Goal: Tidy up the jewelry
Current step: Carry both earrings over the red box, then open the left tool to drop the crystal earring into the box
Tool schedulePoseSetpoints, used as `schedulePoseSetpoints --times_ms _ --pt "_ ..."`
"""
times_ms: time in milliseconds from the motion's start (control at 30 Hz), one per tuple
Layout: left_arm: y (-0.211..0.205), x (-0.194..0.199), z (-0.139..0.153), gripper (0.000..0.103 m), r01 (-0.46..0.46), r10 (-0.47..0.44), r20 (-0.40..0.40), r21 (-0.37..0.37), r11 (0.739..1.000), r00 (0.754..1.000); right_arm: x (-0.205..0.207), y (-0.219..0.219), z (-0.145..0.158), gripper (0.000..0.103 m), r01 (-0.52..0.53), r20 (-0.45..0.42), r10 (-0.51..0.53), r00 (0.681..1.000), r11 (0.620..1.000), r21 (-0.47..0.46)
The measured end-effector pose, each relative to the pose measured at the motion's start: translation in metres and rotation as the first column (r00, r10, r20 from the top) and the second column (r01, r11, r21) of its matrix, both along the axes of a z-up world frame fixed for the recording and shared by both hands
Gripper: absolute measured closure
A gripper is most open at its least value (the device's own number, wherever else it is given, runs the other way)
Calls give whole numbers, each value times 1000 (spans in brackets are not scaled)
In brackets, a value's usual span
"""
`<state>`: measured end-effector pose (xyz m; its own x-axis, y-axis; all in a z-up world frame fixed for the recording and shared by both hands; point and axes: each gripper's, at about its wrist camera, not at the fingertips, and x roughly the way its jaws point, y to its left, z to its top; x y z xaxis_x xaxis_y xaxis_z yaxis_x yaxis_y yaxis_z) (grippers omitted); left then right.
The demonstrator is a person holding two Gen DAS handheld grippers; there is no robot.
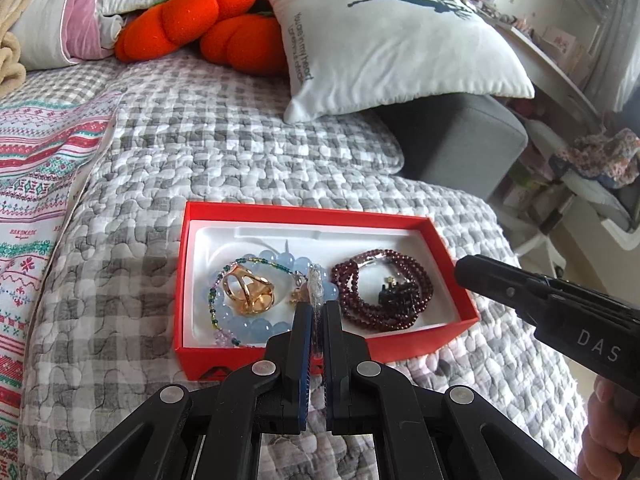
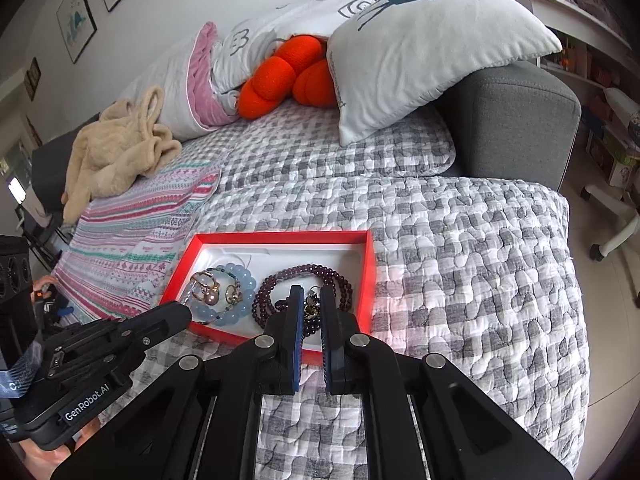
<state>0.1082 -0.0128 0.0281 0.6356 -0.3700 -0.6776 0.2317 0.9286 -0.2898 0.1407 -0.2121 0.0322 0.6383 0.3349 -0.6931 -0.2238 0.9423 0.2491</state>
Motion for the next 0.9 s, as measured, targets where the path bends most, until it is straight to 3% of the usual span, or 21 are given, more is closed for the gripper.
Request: schedulePoseSetpoints --times_ms 500,767,900 --pt "-3 10 -6 101 -32 32 -3 52 998 999 11 4 -7 95 -13 -15 13 1000 1000 -21" --pt "0 -13 4 81 -40 40 3 94 995 999 15 8 -9 95 -23 -18 22 1000 999 -27" --pt "3 -25 9 64 -49 48 11 123 991 999 22 14 -6 95 -32 -14 32 999 999 -29"
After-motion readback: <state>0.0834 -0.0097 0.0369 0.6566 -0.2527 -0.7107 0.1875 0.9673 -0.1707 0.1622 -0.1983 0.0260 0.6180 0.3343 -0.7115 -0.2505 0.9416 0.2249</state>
